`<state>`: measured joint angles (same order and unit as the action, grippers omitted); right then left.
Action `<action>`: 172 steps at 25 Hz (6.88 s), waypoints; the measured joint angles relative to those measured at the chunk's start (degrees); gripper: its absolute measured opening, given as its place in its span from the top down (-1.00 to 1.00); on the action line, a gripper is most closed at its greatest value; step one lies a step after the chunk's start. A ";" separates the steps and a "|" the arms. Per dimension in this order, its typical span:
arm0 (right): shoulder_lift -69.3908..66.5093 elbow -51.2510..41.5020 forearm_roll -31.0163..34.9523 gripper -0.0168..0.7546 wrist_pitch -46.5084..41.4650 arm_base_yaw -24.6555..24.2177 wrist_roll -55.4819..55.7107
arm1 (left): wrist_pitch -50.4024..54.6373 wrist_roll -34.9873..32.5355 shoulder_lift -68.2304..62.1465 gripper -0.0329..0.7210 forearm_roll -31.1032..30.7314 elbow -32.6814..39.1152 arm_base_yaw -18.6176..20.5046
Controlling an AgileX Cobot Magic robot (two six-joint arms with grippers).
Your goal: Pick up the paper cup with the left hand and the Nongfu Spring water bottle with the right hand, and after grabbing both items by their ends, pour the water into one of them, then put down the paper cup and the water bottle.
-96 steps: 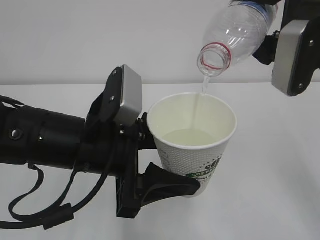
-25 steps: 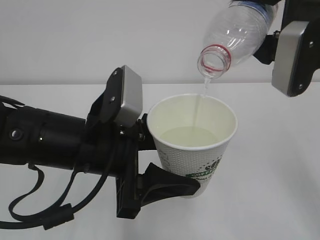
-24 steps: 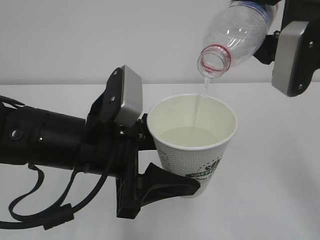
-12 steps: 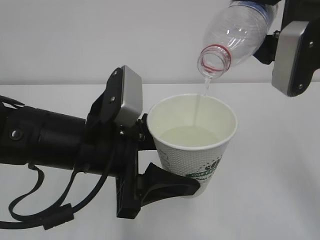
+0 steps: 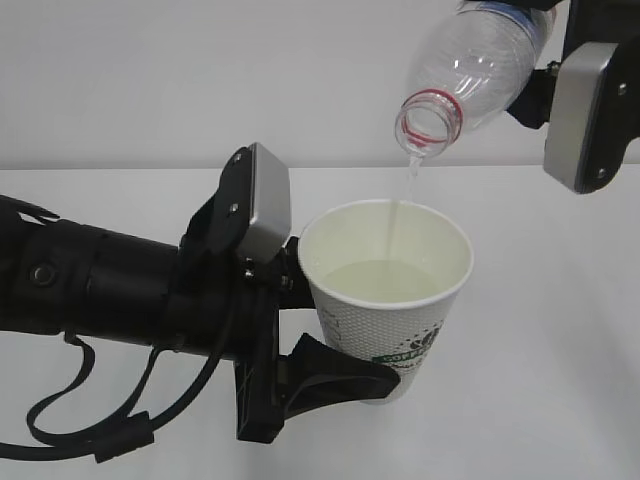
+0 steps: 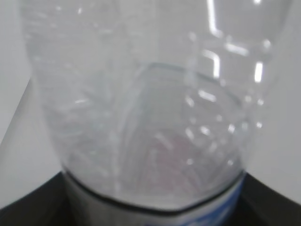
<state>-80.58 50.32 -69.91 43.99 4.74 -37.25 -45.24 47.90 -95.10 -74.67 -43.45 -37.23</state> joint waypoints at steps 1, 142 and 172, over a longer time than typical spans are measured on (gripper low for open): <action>0.00 0.00 0.00 -0.30 0.00 0.00 0.00 | 0.00 0.00 0.00 -0.50 0.00 0.00 0.00; 0.00 0.04 0.00 -0.30 1.99 0.00 9.32 | -0.34 0.00 -0.61 -0.49 0.00 0.00 0.00; 0.00 0.04 5.62 -0.30 2.24 0.00 30.17 | -1.85 0.00 -0.61 -0.49 0.00 0.00 0.00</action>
<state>-80.58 50.36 -64.29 46.23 4.74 -7.08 -47.09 47.90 -95.71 -74.67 -43.45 -37.23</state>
